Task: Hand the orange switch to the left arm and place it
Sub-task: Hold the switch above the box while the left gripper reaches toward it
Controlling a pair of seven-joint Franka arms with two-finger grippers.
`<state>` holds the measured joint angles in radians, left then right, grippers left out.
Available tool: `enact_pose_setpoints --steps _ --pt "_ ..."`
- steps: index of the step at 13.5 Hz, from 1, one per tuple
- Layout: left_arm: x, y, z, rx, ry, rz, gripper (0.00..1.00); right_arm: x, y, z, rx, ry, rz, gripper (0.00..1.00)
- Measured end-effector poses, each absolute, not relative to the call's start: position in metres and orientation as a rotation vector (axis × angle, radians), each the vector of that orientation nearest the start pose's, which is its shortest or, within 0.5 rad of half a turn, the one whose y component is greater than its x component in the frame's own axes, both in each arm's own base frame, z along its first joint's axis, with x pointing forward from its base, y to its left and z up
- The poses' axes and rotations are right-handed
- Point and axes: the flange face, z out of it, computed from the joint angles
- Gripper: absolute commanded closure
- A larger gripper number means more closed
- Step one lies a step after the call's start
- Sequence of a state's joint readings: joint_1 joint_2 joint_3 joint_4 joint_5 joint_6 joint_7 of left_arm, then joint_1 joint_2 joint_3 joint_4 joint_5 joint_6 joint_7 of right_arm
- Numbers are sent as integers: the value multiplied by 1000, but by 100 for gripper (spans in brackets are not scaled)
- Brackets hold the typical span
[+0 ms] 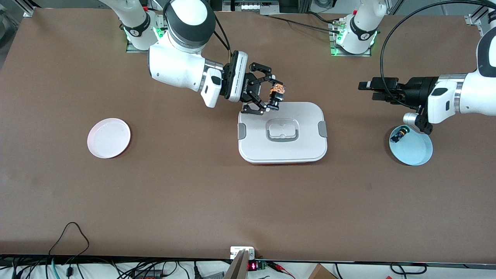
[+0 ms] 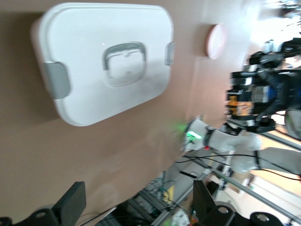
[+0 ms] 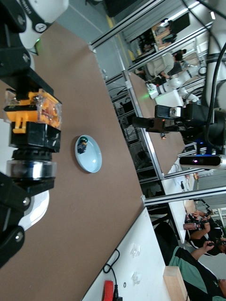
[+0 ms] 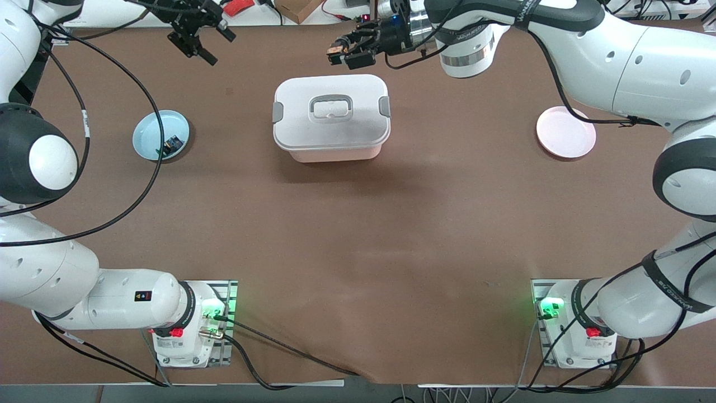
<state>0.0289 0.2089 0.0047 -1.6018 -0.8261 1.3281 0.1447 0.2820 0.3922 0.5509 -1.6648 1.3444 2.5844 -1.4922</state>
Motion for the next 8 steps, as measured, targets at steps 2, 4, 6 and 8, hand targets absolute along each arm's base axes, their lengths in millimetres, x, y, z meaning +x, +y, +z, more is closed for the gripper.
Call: enact_pose_setpoints --steps 2,4,6,8 --pt "585 -90 516 2033 -96 -443 0 511 474 469 -1660 -1045 -882 90" --pt "591 -100 506 1852 -39 -428 0 508 483 477 -1620 -991 -900 90" --pt "591 -112 483 1738 15 -422 0 509 486 478 -1585 -963 -936 90" --pt "582 -135 457 1635 73 -442 0 510 487 469 -1554 -944 -981 90"
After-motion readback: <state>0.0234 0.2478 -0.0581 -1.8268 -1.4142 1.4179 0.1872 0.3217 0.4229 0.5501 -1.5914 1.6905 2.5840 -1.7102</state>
